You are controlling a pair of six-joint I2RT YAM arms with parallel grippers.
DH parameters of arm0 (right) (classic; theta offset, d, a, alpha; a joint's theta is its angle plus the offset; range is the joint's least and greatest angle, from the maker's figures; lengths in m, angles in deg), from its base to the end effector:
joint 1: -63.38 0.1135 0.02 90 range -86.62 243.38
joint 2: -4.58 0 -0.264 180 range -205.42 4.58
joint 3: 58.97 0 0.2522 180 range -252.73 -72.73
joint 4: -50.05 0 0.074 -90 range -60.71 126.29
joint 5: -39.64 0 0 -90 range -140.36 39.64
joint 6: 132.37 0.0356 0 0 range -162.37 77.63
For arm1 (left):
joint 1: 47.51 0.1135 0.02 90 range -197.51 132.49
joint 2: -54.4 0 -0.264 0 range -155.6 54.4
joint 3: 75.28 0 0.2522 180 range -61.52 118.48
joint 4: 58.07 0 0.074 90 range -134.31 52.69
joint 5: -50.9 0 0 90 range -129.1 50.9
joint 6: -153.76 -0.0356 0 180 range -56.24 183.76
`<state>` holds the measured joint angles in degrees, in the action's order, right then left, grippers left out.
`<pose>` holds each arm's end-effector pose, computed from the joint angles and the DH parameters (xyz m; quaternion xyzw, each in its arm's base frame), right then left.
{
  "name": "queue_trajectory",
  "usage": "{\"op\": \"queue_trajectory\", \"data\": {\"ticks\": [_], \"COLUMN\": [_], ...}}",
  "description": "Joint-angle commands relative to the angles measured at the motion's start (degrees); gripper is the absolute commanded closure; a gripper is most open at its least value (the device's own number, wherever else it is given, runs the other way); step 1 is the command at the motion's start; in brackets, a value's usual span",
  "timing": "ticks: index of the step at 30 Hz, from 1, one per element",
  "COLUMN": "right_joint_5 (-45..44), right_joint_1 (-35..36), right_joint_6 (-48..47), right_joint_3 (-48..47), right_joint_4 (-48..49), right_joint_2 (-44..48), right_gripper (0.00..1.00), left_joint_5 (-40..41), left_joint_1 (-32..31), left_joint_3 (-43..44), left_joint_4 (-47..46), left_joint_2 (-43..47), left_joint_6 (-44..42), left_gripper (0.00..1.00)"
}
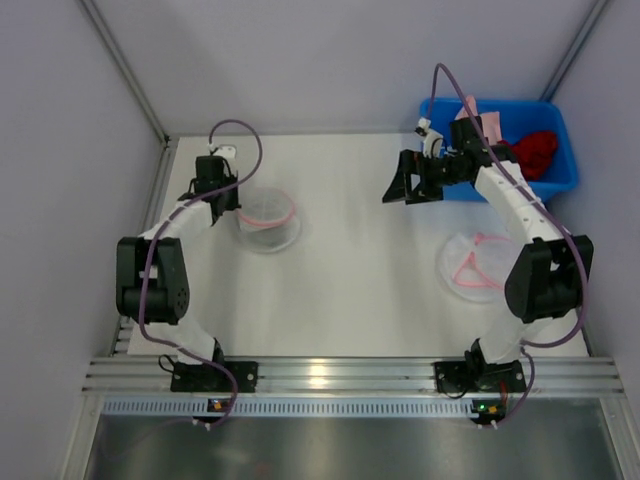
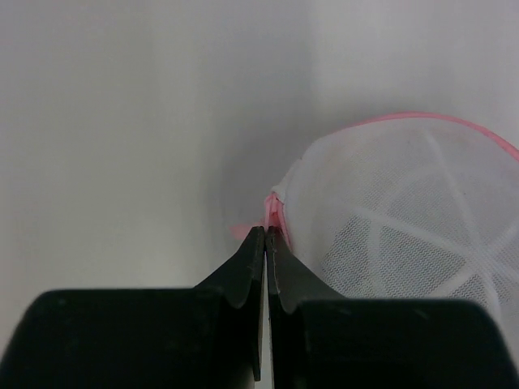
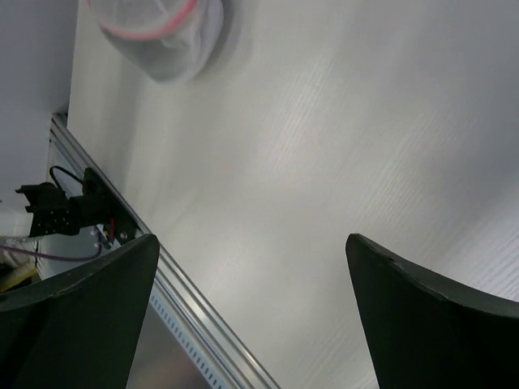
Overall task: Place the bra in the laundry bag and zip it closed
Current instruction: Move the laundry bag to the corner of the board.
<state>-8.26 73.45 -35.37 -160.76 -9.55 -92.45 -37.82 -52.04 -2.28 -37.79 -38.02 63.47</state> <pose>0.3517 0.0867 0.3143 -0.1323 0.8865 0.3805 0.2279 0.3523 -0.0271 0.2234 0.0333 0.9045 -0.0056 0.4250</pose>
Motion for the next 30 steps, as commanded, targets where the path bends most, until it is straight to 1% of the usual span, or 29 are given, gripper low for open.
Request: {"op": "queue_trajectory", "data": {"ticks": [1,2,3,4,6,7,8,9,11,12,13,16,17,18,19,20,21,22,23,24,25,26,27,28,30], "right_joint_5": [-1.6,-1.6,-1.7,-1.7,-1.8,-1.7,-1.7,-1.8,-2.0,-2.2,-2.6,-3.5,-3.9,-4.0,-4.1,-4.2,-4.4,-4.5,-4.5,-4.6,-5.3,-5.8,-7.5,-8.4,-10.5], "right_joint_1": [-1.0,-1.4,-1.6,-1.8,-2.3,-2.5,-2.8,-2.9,-3.0,-3.2,-3.2,-3.8,-4.3,-4.5,-4.8,-5.5,-5.9,-6.3,-7.2,-7.7,-8.3,-9.4,-9.7,-12.5,-13.9], "right_joint_6": [-3.6,-3.8,-4.0,-4.3,-4.3,-4.3,-4.2,-4.3,-4.5,-4.6,-5.1,-6.4,-6.5,-6.4,-9.3,-10.1,-12.2,-13.6,-15.3,-19.1,-21.1,-23.2,-27.6,-29.7,-34.1], "right_joint_3": [2.1,2.5,2.8,3.4,3.9,4.4,4.4,4.4,4.4,4.4,4.3,4.0,3.9,3.5,3.1,2.7,1.6,1.0,0.5,0.0,0.0,0.2,0.8,1.4,3.6], "right_joint_4": [-2.1,-2.4,-2.5,-2.6,-2.6,-2.6,-2.6,-2.7,-2.7,-2.8,-3.0,-3.9,-4.0,-4.3,-4.7,-6.2,-7.3,-8.5,-11.7,-13.3,-14.9,-18.2,-19.5,-21.1,-24.9], "right_joint_2": [3.3,3.9,4.0,4.2,4.5,4.6,4.5,4.4,4.7,4.9,5.0,5.9,6.5,6.8,6.9,7.3,7.5,7.7,8.2,8.7,9.3,10.8,11.7,12.6,15.5], "right_gripper": [0.01,0.01,0.01,0.01,0.01,0.01,0.01,0.01,0.01,0.0,0.01,0.01,0.01,0.01,0.01,0.01,0.01,0.01,0.01,0.01,0.0,0.01,0.0,0.01,0.01], "left_joint_5": [4.3,4.4,4.3,3.9,4.3,4.8,5.3,6.0,6.6,6.1,5.9,3.2,1.4,0.1,-0.9,-1.8,-5.0,-6.4,-8.7,-12.7,-15.5,-18.0,-20.3,-25.5,-28.7], "left_joint_1": [5.3,8.0,9.0,10.7,12.0,13.0,13.4,13.8,14.9,15.2,15.6,15.7,15.7,15.7,15.8,15.8,15.8,15.7,15.8,15.8,15.8,15.7,15.8,15.8,15.8], "left_joint_3": [9.9,12.0,14.0,18.0,21.7,24.1,28.2,30.7,35.9,37.1,37.9,36.7,35.9,34.0,33.1,32.3,31.1,30.9,30.5,30.1,28.1,27.2,26.3,24.6,23.0], "left_joint_4": [-7.7,-8.0,-8.3,-9.1,-10.3,-10.7,-10.8,-10.7,-9.3,-8.7,-8.3,-8.2,-8.2,-8.1,-7.8,-7.2,-4.4,-2.8,-1.3,0.4,2.7,4.2,5.8,8.9,11.7], "left_joint_2": [-7.0,-8.5,-10.0,-12.8,-15.7,-18.6,-20.3,-23.5,-26.1,-28.1,-28.5,-27.6,-26.9,-25.0,-24.0,-22.7,-20.0,-18.7,-17.1,-13.5,-11.4,-9.2,-5.2,-3.2,1.9], "left_joint_6": [-4.3,-4.6,-4.8,-4.7,-5.1,-5.2,-5.4,-5.6,-5.3,-5.7,-5.9,-6.4,-6.0,-5.9,-5.6,-4.8,-4.5,-4.4,-4.8,-5.2,-5.8,-7.0,-7.8,-8.6,-9.4], "left_gripper": [1.0,1.0,1.0,1.0,1.0,1.0,1.0,1.0,1.0,1.0,0.97,0.81,0.66,0.61,0.56,0.45,0.39,0.35,0.27,0.25,0.11,0.02,0.02,0.02,0.02]}}
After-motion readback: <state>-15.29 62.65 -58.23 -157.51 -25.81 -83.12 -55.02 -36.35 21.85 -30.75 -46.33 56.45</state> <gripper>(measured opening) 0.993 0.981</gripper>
